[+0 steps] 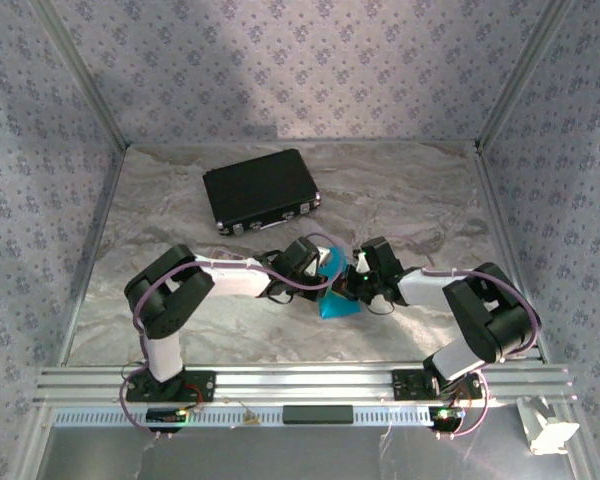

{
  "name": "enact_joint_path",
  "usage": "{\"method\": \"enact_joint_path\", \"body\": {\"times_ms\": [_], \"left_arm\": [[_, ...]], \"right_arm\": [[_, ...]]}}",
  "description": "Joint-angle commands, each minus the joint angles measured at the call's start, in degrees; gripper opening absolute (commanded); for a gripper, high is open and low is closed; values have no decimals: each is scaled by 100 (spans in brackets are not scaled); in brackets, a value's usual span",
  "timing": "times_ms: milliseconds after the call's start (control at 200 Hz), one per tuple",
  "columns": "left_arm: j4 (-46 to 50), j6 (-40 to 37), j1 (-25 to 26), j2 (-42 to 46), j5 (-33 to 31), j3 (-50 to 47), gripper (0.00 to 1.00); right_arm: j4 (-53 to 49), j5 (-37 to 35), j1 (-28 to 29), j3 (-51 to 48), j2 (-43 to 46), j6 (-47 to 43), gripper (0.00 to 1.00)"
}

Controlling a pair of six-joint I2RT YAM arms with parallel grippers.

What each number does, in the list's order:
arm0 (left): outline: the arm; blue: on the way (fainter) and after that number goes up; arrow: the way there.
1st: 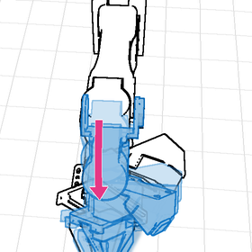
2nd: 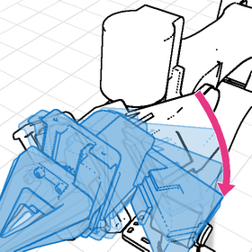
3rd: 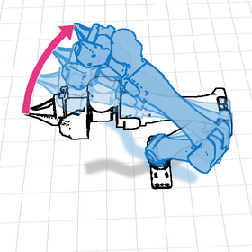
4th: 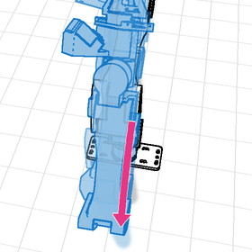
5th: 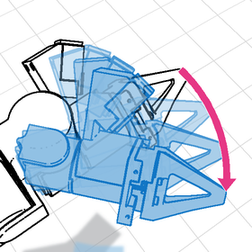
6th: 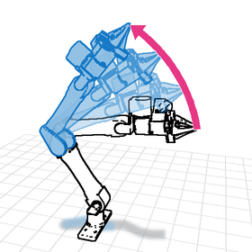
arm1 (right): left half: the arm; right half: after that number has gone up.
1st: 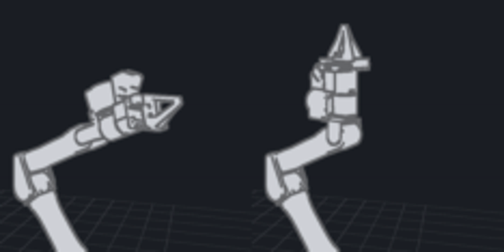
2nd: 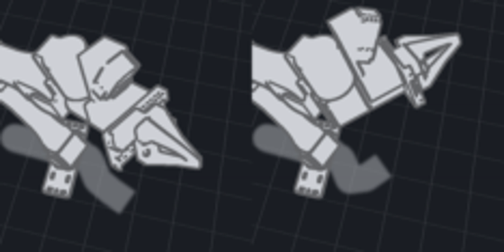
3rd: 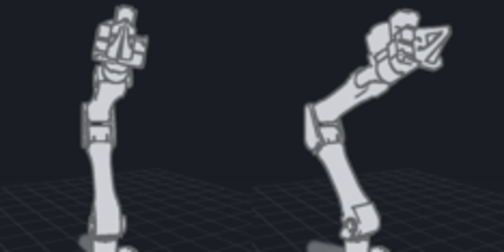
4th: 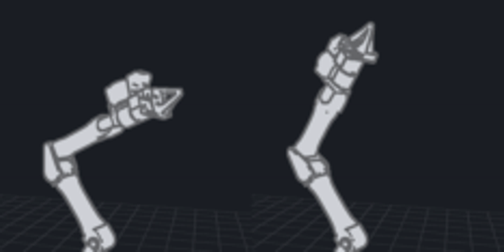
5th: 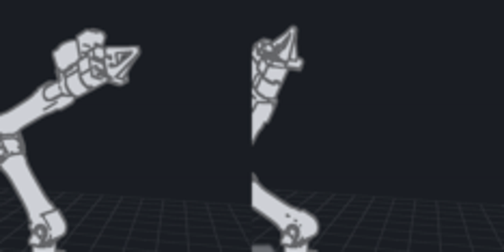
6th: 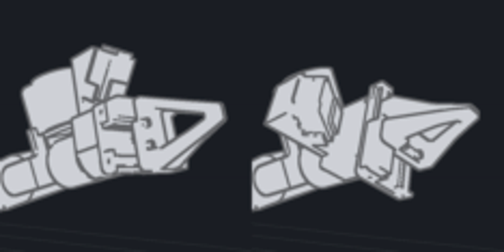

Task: Fold a paper plane with a square sheet of paper (pick it up from the middle)
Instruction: Fold the triangle a second time at the center of the table.

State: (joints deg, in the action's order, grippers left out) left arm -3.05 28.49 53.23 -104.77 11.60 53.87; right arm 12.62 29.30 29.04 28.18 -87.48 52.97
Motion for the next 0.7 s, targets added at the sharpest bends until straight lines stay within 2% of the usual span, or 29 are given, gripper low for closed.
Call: {"method": "enact_joint_path", "body": {"times_ms": [0, 175, 420, 695], "left_arm": [[206, -124, -39, -165, 104, 88, 0], [239, -122, -41, -210, 126, 124, 0], [295, -133, -39, -236, 174, 186, 0], [317, -123, -37, -252, 217, 212, 0]], "right_arm": [[120, -90, -56, -284, -108, 105, 0], [165, -83, -104, -428, 69, 160, 0], [-395, -99, -191, 15, 573, -37, 0], [-287, -41, -377, 190, 84, -84, 1]]}}
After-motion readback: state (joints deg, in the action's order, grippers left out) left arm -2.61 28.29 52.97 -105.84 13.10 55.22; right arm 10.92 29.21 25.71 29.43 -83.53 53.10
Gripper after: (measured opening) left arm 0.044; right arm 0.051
